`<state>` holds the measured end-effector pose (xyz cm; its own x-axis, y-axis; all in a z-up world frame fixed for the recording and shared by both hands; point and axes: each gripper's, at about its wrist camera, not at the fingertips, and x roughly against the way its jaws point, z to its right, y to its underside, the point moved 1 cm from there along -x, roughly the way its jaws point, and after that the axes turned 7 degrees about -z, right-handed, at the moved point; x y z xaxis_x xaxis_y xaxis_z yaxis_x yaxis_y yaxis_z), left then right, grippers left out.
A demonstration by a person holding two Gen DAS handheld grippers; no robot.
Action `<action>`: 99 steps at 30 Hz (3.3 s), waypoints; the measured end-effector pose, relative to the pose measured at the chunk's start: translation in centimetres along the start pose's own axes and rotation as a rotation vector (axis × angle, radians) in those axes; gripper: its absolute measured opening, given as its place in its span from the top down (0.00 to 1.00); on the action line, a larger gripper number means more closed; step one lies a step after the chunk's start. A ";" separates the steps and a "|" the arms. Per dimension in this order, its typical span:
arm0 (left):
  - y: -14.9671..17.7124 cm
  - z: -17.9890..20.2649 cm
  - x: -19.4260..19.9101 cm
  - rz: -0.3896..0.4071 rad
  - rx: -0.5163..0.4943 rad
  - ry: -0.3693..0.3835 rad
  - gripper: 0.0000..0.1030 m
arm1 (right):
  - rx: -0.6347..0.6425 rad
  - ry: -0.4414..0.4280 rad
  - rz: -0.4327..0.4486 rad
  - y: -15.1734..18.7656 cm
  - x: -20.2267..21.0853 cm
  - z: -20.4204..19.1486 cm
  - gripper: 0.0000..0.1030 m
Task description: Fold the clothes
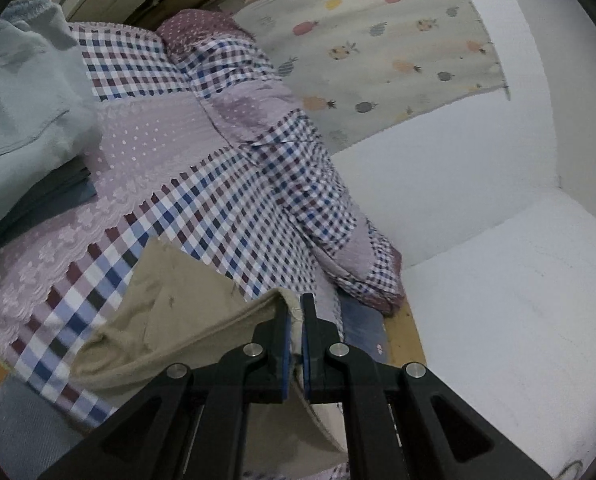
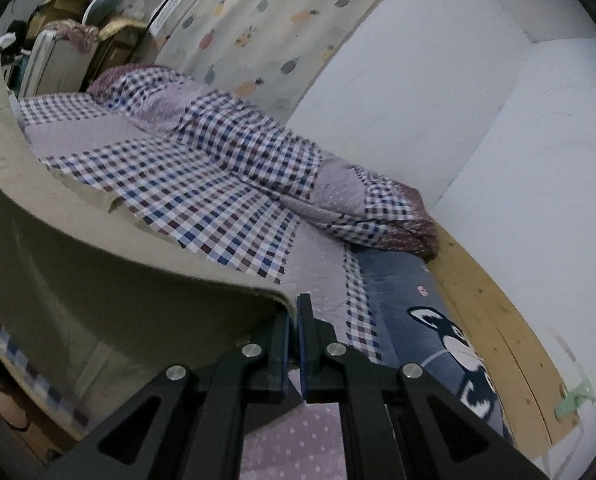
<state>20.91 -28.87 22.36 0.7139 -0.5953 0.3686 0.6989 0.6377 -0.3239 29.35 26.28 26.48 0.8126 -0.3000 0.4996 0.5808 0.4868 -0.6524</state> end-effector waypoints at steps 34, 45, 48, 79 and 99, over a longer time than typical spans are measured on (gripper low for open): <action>-15.9 -12.6 -34.7 -0.113 0.073 -0.522 0.97 | 0.112 -0.324 -0.524 -7.7 -45.1 -8.1 1.00; -17.0 -16.5 -32.8 -0.111 0.085 -0.315 0.29 | -0.177 -0.296 -0.560 -4.9 -47.9 -4.7 0.36; -16.5 -16.1 -29.3 -0.054 0.043 -0.272 0.21 | -0.170 -0.264 -0.544 -4.6 -46.7 -4.5 0.32; 4.3 -14.8 -13.3 -0.280 -0.234 -0.546 0.22 | -0.901 -0.685 -0.395 19.6 -19.2 -1.3 0.29; 6.3 -14.9 -15.5 -0.316 -0.258 -0.697 0.81 | -0.476 -0.931 -0.192 18.9 -17.9 -4.3 0.92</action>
<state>14.91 -22.87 1.62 0.3494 -0.2323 0.9077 0.9120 0.3066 -0.2726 26.04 37.31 2.75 0.4655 0.5066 0.7257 0.8183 0.0660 -0.5710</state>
